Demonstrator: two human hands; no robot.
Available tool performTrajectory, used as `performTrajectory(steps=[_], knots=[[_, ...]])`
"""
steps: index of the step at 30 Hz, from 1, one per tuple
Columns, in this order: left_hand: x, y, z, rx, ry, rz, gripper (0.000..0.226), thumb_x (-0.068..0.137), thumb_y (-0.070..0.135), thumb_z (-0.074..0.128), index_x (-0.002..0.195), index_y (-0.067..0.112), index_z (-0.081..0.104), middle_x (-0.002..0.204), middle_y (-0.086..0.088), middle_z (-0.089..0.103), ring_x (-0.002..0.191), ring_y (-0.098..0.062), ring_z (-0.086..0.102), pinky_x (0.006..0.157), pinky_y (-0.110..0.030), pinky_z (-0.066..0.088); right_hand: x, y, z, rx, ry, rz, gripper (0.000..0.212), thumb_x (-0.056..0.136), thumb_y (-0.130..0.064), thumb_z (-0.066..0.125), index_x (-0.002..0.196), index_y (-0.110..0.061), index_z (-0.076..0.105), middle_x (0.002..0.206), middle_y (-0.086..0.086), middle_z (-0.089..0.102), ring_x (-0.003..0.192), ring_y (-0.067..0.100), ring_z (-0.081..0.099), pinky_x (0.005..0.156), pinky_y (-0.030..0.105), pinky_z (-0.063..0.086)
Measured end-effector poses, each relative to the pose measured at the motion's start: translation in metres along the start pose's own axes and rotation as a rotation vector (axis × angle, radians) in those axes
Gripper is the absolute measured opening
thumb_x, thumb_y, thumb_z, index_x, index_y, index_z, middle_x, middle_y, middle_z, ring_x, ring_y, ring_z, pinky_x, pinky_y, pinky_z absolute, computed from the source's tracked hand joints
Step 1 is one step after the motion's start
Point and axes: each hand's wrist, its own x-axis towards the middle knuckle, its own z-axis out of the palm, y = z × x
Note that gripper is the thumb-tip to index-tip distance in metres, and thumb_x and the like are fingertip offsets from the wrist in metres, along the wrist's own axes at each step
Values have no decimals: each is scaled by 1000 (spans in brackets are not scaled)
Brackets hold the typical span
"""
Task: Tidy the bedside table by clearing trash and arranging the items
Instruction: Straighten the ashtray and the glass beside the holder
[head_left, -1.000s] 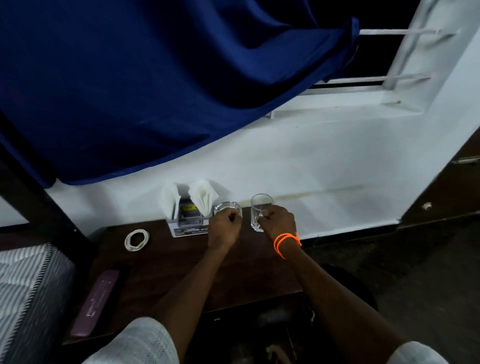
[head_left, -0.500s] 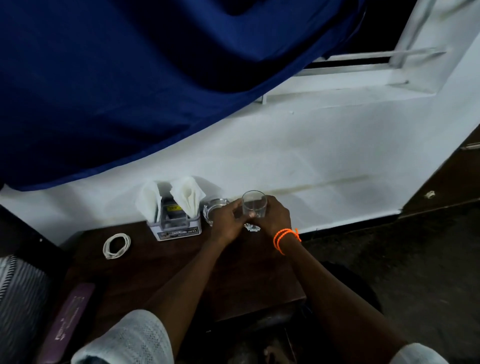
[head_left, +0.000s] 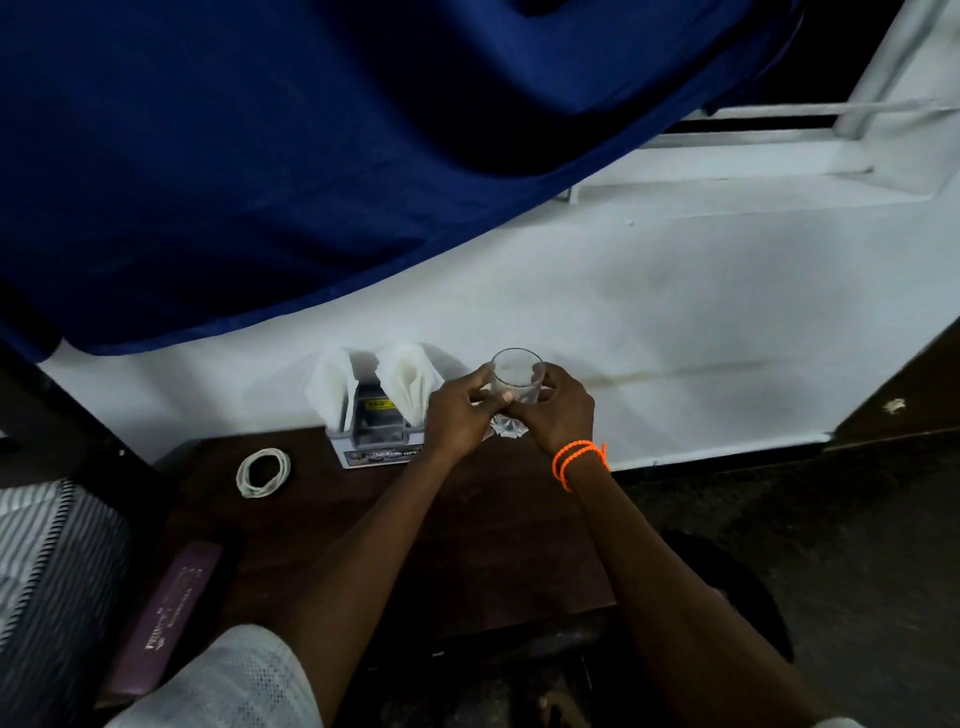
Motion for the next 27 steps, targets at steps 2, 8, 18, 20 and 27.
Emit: performTrajectory(steps=[2,8,18,20,27], knots=[[-1,-2,-13,3,42,6,49,90,27,77,136,17,66,124,3,73,108,-3,68,83,1,42,-1,-8,7,17,-36,-42,57,60,-37,93,108,-24,67,94,-16,68,83,3,66,61,0,41],[-4,-17,-34,-56,123,-38,55,90,27,78,141,16,61,131,-7,70,119,-4,61,102,-21,48,1,-18,28,47,-116,-131,61,66,-32,93,119,-17,67,107,-11,68,93,4,63,67,-2,42],[2,-33,-35,71,102,-104,43,99,12,65,141,6,59,134,-15,68,124,-23,64,91,-18,41,15,0,55,-8,-163,-124,59,60,-30,95,111,-21,67,103,-9,71,100,14,68,86,27,54],[2,-36,-35,100,100,-110,45,99,10,63,144,7,56,135,-16,67,124,-25,64,93,-20,44,16,2,58,3,-174,-106,63,61,-26,95,117,-17,66,104,-9,68,101,14,66,84,22,50],[4,-36,-33,158,95,-116,36,100,7,60,135,3,63,117,-20,73,110,-32,69,86,-29,49,20,7,64,-24,-182,-74,65,60,-32,95,115,-16,65,106,1,72,98,17,67,86,33,56]])
